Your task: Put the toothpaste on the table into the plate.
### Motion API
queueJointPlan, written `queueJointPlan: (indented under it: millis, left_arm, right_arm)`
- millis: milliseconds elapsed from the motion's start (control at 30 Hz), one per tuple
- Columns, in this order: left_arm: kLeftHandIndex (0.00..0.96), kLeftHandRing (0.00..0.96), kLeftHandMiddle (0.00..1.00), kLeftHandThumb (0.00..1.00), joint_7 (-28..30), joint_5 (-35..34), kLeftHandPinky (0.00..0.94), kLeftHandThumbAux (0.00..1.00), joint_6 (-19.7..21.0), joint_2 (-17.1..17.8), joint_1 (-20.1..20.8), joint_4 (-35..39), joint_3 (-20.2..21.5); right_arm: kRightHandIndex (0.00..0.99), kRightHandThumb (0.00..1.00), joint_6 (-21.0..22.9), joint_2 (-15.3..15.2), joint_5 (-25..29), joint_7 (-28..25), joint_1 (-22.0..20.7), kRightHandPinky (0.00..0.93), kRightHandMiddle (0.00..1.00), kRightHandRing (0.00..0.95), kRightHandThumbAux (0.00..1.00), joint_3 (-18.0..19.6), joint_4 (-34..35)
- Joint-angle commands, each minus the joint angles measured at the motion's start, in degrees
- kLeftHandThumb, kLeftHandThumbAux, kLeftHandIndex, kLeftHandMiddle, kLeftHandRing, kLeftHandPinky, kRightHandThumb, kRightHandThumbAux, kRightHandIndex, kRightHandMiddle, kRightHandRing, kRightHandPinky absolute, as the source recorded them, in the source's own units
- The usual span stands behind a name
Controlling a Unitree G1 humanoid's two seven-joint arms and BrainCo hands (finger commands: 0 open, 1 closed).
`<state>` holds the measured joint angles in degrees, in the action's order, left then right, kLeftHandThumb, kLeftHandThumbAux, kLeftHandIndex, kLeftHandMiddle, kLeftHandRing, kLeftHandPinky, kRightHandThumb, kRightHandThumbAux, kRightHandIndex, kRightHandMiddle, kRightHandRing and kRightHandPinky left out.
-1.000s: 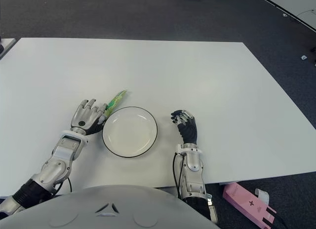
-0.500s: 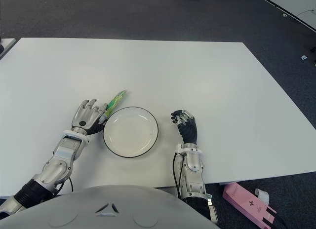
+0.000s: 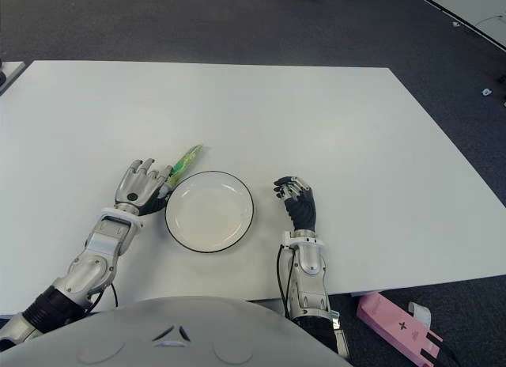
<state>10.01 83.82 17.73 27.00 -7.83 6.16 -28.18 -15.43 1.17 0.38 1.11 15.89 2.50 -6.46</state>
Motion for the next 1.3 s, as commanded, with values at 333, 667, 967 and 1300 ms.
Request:
queueJointPlan:
  millis: [333,667,967,1300]
  left_arm:
    - [0.376,0.559,0.537,0.665,-0.15,-7.75,0.592,0.48,3.85,-6.48,-2.39,-0.12,2.96]
    - [0.432,0.721,0.696,0.711,3.18,-8.6,0.78,0.696,6.33,-7.47,-1.63,-0.14,3.66]
    - [0.436,0.795,0.775,0.709,5.15,-8.94,0.827,0.71,7.81,-7.85,-0.73,0.25,4.43]
    - [0.438,0.81,0.795,0.709,5.22,-10.96,0.831,0.712,8.87,-8.2,-0.67,0.63,5.38]
  right_arm:
    - [0.428,0.71,1.47,0.1,0.22,-0.03,0.8,0.468,0.478,0.473,0.726,-0.02,-0.19]
    - [0.428,0.71,1.46,0.03,0.44,-0.05,0.55,0.477,0.481,0.481,0.726,0.27,-0.34]
    - [0.428,0.71,1.04,-0.29,0.07,-0.03,0.27,0.468,0.48,0.477,0.727,0.39,-0.68]
    - [0.428,0.71,0.9,-0.45,0.6,-0.46,0.12,0.469,0.479,0.474,0.726,0.53,-0.78]
